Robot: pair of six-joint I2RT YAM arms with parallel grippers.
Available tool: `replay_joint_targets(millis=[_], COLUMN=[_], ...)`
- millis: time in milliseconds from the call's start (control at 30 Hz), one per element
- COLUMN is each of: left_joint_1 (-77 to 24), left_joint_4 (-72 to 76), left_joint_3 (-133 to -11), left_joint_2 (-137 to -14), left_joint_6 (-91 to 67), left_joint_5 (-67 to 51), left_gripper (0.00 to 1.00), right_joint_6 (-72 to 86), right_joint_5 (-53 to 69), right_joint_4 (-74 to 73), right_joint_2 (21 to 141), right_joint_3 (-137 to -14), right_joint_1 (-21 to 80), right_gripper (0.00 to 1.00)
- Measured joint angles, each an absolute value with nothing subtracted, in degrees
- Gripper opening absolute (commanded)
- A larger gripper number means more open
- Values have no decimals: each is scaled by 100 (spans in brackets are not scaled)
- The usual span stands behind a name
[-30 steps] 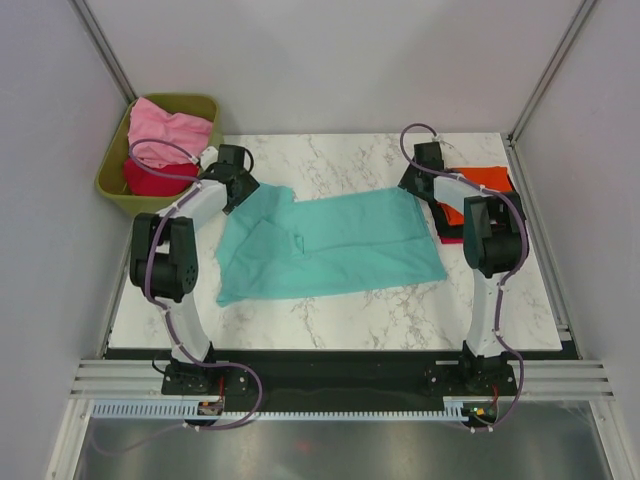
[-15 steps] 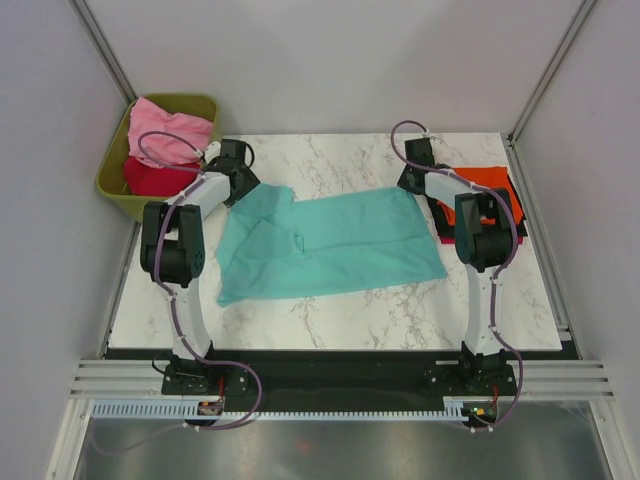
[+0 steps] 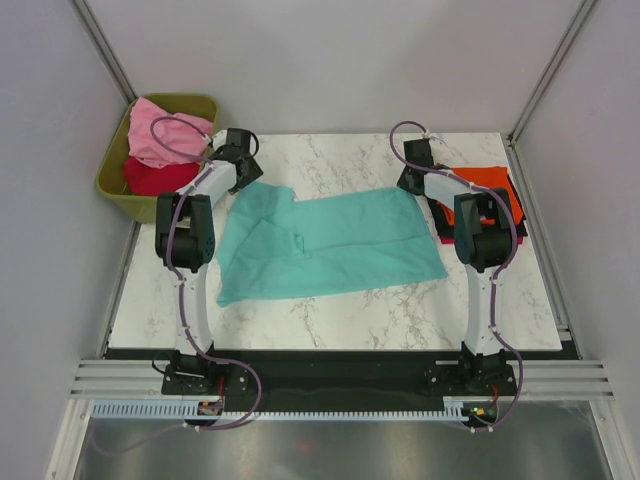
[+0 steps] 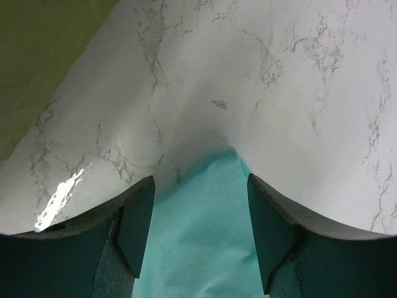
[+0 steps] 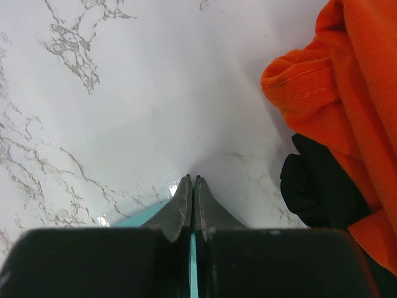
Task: Fold and stack the t-shirts
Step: Fold the tshirt
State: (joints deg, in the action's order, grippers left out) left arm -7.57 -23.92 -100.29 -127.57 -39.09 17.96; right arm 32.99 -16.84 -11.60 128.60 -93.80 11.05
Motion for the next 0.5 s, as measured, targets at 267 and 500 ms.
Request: replay_joint_targets(millis=[267,500], left_joint_1=[-760,-757], left_joint_4=[-2506,-2797], left_joint_3=[-10538,-11080], left_joint_2=[-13111,-13415], left_joint_6=[-3723,-3634], left_joint_5=[1796,1758], left_gripper=[51,16], right_joint_6=[3332,3395], right_joint_5=[-1684,-1686], right_joint_4=[-1090,-1022], right_joint_2=[12840,12755], right_joint_3=[-9323,-9181], right_joint_1=[1105,1107], right_gripper=[0,0])
